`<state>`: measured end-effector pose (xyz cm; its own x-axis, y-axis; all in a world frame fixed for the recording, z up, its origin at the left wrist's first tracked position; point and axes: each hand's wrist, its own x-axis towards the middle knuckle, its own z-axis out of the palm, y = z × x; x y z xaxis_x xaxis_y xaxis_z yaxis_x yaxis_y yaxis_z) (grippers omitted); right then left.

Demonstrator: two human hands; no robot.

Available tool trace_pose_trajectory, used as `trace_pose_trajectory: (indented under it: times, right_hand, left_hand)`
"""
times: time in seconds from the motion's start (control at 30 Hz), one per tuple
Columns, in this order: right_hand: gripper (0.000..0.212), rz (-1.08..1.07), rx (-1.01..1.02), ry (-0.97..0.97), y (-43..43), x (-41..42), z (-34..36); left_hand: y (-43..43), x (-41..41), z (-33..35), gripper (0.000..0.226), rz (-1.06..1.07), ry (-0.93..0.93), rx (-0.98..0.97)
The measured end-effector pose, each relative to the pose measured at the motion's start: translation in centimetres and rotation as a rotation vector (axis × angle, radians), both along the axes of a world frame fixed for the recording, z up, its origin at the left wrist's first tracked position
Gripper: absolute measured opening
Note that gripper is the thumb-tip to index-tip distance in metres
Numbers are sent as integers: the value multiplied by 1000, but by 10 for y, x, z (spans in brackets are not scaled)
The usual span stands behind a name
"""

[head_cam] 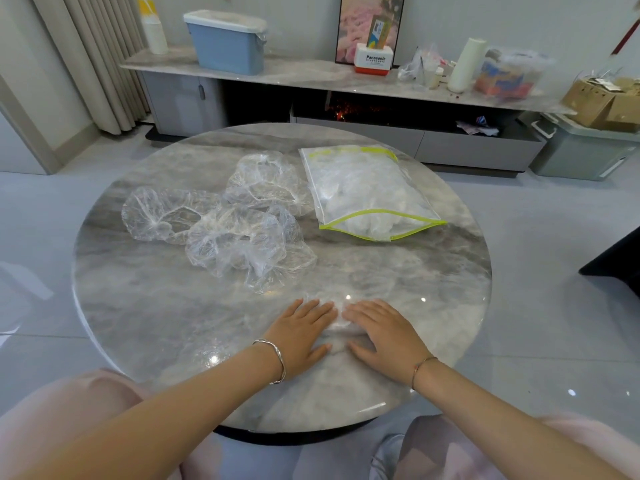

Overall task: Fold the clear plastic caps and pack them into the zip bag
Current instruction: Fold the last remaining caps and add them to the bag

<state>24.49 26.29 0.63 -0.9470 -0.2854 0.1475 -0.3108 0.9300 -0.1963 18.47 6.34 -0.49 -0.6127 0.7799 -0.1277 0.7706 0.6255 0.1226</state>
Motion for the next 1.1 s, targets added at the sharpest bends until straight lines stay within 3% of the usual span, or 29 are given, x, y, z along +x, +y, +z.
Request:
trace_pose_trajectory:
  times: [0.17, 0.27, 0.33, 0.47, 0.57, 0.67, 0.77, 0.93, 1.0, 1.1]
  right_hand:
    - [37, -144, -153, -65, -1, -4, 8]
    - [22, -209, -201, 52, -5, -13, 20]
    - [16, -241, -275, 195, -9, -19, 27]
    - [18, -205, -354, 413, -21, -27, 36]
    - [24, -109, -283, 503, -29, -29, 33]
    - [28, 9, -276, 440, -32, -28, 28]
    - [36, 56, -314, 249, -32, -26, 26]
    - [19, -174, -939, 66, -35, -22, 52]
    - [12, -256, -1144, -176, -28, -27, 66]
    - [23, -277, -1379, -555, -12, -40, 77]
  left_hand:
    - [9, -6, 16, 51, 136, 0, 125]
    - [15, -12, 25, 33, 278, -45, 181]
    - [21, -14, 31, 25, 458, -325, 451]
    - [31, -15, 55, 23, 853, -1240, 1056]
    - [27, -21, 67, 25, 898, -1575, 1331]
    - [17, -28, 75, 41, 816, -1772, 1427]
    - [19, -31, 76, 52, 801, -1724, 1384]
    - [27, -39, 70, 29, 852, -1493, 1380]
    - [29, -46, 71, 20, 859, -1461, 1372]
    - [36, -59, 72, 15, 913, -1440, 1331]
